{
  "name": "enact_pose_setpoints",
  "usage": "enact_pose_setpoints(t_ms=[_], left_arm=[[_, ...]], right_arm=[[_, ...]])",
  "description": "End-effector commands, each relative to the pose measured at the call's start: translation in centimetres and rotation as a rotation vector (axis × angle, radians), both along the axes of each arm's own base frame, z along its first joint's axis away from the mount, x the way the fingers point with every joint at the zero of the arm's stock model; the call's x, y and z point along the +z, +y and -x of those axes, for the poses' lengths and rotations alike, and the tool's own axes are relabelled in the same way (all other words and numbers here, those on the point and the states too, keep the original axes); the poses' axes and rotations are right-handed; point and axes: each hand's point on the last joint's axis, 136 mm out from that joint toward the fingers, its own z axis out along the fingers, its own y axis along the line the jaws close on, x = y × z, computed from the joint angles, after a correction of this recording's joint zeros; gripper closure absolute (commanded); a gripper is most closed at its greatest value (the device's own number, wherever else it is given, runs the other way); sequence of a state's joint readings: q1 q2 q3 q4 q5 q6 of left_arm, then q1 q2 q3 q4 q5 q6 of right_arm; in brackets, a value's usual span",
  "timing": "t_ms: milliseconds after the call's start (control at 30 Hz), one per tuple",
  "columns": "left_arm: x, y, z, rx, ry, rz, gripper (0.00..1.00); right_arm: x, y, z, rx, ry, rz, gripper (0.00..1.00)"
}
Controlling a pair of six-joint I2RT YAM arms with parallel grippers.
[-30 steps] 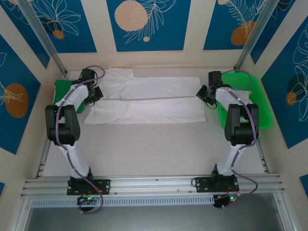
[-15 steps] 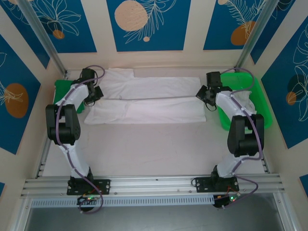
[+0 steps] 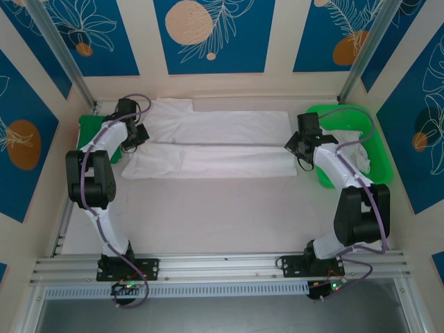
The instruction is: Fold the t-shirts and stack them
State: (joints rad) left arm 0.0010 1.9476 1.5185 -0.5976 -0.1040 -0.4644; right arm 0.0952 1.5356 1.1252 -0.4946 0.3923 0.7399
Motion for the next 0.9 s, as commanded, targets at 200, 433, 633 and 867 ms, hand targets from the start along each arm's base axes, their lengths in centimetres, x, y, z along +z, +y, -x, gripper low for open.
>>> enact_pose_setpoints(t_ms=[200, 433, 633, 867], left_arm=[[-0.5, 1.4, -0.8, 0.03, -0.005, -0.003, 0.99], [-0.3, 1.1, -1.3, 0.03, -0.021, 0.021, 0.8], [2.6, -0.1, -1.3, -0.012, -0.119, 0.068, 0.13], [2.9, -4.0, 1.5, -0.049, -0.161, 0.169, 0.0]], right_arm=[[-1.8, -1.9, -5.0, -0.033, 0.03, 0.06, 1.0], [-1.6, -1.0, -7.2, 0.017, -0.003, 0.031, 0.61], [1.2, 0.5, -5.9, 0.099, -0.106, 0.066, 0.3], [-2.0, 7.5, -3.2, 0.277, -0.061, -0.022, 0.3]])
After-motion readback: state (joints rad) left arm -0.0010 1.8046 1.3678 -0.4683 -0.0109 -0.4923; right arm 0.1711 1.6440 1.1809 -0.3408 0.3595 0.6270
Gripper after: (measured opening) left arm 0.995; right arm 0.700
